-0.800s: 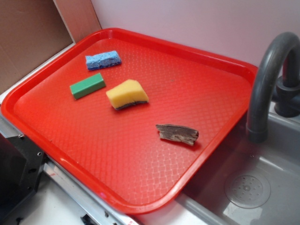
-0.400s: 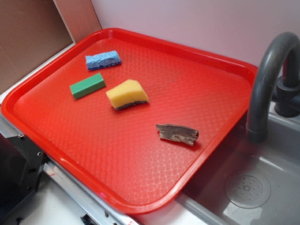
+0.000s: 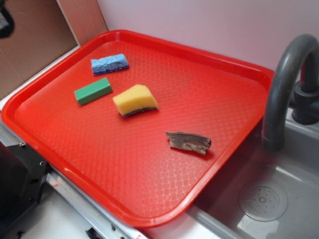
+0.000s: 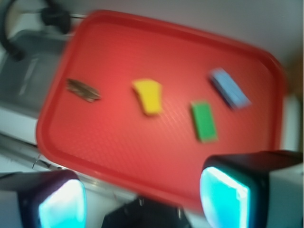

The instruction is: Grab the wood chip.

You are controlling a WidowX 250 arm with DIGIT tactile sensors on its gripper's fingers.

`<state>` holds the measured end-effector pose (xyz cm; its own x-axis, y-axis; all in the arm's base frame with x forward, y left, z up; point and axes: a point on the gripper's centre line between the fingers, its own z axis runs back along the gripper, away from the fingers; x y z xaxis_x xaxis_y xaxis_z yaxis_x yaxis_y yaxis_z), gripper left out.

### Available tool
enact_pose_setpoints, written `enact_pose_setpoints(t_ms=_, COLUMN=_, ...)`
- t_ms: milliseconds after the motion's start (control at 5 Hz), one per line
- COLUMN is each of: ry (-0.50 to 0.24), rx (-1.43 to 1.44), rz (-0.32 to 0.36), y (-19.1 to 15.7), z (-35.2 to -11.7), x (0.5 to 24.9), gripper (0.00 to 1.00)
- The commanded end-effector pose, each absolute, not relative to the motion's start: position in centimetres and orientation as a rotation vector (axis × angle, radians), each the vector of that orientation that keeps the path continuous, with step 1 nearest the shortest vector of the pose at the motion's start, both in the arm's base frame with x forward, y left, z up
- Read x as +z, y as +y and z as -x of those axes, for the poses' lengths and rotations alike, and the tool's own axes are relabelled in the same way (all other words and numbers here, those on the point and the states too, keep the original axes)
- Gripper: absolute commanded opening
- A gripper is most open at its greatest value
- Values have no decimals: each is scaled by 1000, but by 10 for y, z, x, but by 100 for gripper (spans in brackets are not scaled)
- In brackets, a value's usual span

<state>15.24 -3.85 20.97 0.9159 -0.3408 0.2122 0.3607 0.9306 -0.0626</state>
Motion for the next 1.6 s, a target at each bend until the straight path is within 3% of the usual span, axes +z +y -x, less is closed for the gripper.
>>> enact_pose_setpoints(t_ms=0, ry=-269, rx=-801, rz=96, y=-105, z=-190, x=187, gripper=100)
enact_pose_setpoints(t_ms=200, ry=-258, rx=-945, rz=40, y=-134, z=-199, x=175, gripper=100)
enact_pose_setpoints(t_ms=400, ry=-256, rx=-1041, rz=40, y=-157, z=-211, x=157, gripper=100)
enact_pose_setpoints(t_ms=800, ry=-178, rx=-1071, rz=3, y=-167, z=-218, x=122, gripper=100)
enact_pose_setpoints(t_ms=1400, ry=-63, rx=-1144, rz=20, y=-181, z=-227, x=58, gripper=100)
